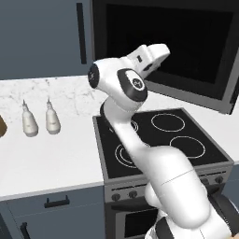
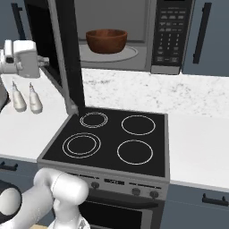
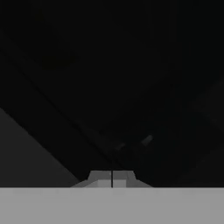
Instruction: Open the microwave, place the bowl with waffle inside the microwave, then close the microwave door and turn it on.
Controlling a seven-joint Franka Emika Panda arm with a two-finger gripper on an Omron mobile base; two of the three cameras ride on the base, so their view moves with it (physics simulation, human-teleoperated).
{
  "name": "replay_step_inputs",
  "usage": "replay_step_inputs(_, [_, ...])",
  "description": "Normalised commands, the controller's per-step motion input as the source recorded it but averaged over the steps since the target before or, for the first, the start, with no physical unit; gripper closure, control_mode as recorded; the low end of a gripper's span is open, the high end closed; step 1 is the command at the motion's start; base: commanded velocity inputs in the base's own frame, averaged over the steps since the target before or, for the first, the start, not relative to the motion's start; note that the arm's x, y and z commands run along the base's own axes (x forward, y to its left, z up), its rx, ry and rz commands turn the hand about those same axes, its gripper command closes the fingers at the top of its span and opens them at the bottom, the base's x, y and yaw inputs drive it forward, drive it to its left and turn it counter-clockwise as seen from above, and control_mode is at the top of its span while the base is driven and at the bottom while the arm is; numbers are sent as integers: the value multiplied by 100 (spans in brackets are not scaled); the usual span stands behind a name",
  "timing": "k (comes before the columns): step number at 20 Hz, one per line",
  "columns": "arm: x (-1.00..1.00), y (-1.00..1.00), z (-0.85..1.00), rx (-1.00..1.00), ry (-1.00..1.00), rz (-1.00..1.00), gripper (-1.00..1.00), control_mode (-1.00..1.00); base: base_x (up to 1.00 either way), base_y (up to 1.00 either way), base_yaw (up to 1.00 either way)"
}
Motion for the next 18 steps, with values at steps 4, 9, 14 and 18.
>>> replay_step_inputs(4, [99, -80, 68, 27, 0, 39, 100, -100, 0, 0, 0])
replay_step_inputs(9, [96, -66, 17, 23, -4, 52, 100, -100, 0, 0, 0])
replay_step_inputs(14, [100, -40, -21, 20, -1, 60, 100, -100, 0, 0, 0])
replay_step_inputs(18, [100, -35, -16, 28, -17, 57, 100, -100, 0, 0, 0])
